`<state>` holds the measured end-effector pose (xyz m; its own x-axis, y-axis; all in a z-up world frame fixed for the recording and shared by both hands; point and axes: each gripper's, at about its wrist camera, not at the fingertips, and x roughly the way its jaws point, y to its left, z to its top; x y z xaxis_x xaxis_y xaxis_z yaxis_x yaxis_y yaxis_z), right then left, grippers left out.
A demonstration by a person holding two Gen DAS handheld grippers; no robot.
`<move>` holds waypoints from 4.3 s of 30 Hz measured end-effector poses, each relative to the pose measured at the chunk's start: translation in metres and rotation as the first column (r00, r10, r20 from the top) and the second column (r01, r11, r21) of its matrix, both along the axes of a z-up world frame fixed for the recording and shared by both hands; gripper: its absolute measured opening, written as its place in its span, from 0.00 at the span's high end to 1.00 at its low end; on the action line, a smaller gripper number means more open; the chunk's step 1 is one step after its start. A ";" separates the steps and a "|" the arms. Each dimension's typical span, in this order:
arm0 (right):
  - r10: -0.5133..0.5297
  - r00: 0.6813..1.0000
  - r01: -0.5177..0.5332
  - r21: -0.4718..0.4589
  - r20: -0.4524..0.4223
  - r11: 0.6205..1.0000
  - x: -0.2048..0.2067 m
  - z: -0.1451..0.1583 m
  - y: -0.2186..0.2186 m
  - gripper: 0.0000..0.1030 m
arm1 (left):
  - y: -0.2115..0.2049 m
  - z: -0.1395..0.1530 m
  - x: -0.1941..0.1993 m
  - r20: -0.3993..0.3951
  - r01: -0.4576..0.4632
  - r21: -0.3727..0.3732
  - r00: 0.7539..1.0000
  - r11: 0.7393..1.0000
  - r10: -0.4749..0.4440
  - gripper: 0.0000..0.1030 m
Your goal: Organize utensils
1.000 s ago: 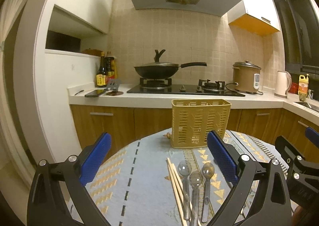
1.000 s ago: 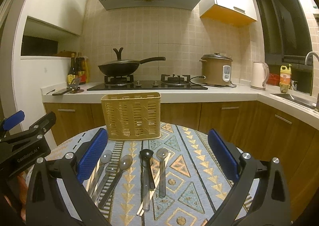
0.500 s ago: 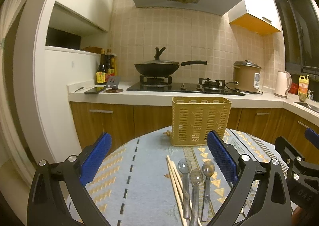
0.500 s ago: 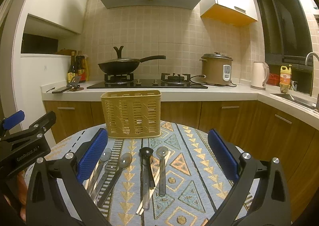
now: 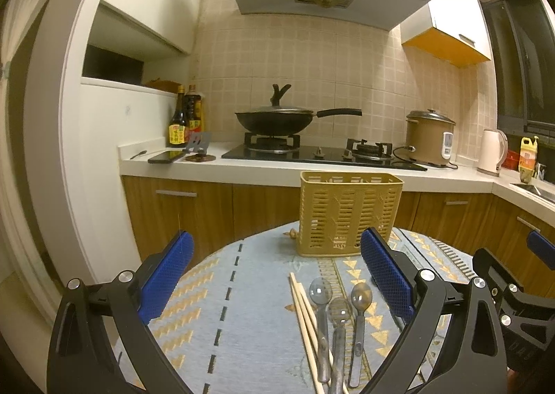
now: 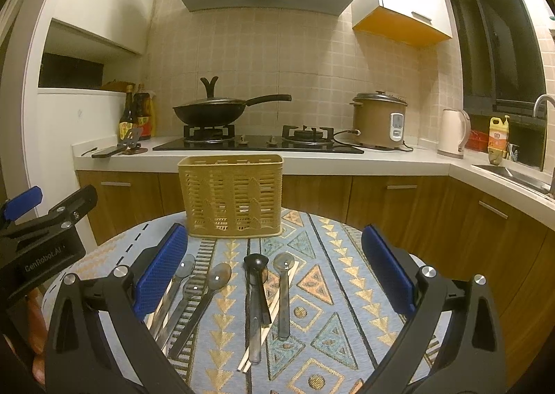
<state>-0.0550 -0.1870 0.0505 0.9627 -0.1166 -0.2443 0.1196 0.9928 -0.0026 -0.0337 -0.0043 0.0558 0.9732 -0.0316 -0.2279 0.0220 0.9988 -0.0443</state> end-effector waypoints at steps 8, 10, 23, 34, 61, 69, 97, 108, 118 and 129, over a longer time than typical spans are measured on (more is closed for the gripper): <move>-0.037 0.999 0.036 -0.013 -0.012 0.999 0.003 -0.001 0.000 0.07 | 0.004 -0.001 0.002 -0.011 -0.006 -0.007 1.000 1.000 0.006 0.09; -0.053 0.998 0.053 -0.015 -0.037 0.998 0.006 -0.001 -0.004 0.07 | 0.008 -0.001 0.004 -0.014 -0.021 -0.008 1.000 1.000 0.021 0.09; -0.084 0.982 0.067 -0.104 -0.171 0.992 0.032 -0.005 -0.020 0.07 | 0.081 -0.007 0.081 -0.325 0.072 -0.149 0.938 0.986 -0.118 0.16; 0.105 0.878 -0.024 0.175 -0.467 0.984 0.096 -0.028 -0.063 0.18 | 0.055 -0.068 0.157 -0.631 0.245 -0.258 0.690 0.935 -0.355 0.45; 0.202 0.806 -0.059 0.265 -0.556 0.963 0.112 -0.047 -0.075 0.43 | 0.002 -0.110 0.247 -0.773 0.217 -0.187 0.569 0.958 -0.280 0.93; 0.207 0.806 -0.073 0.254 -0.555 0.964 0.111 -0.045 -0.071 0.43 | 0.027 -0.100 0.244 -0.780 0.276 -0.119 0.569 0.954 -0.262 0.97; 0.245 0.744 -0.062 0.301 -0.621 0.952 0.146 -0.049 -0.070 0.43 | 0.042 -0.107 0.236 -0.828 0.343 -0.005 0.525 0.939 -0.196 0.79; 0.223 0.610 -0.007 0.277 -0.760 0.961 0.223 -0.069 -0.080 0.61 | 0.045 -0.094 0.231 -0.810 0.325 -0.005 0.553 0.946 -0.194 0.96; 0.145 0.512 -0.059 0.134 -0.846 0.989 0.248 -0.086 -0.048 0.66 | 0.062 -0.089 0.235 -0.809 0.348 -0.029 0.542 0.937 -0.226 0.96; 0.083 0.518 -0.115 0.026 -0.852 0.993 0.242 -0.082 -0.023 0.75 | 0.050 -0.093 0.232 -0.805 0.351 -0.028 0.547 0.936 -0.229 0.96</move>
<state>0.1869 -0.2101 -0.0310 0.3045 -0.0567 -0.9508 -0.0548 0.9955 -0.0769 0.1986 0.0455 -0.0376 0.3480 -0.1913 -0.9178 0.3292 0.9416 -0.0715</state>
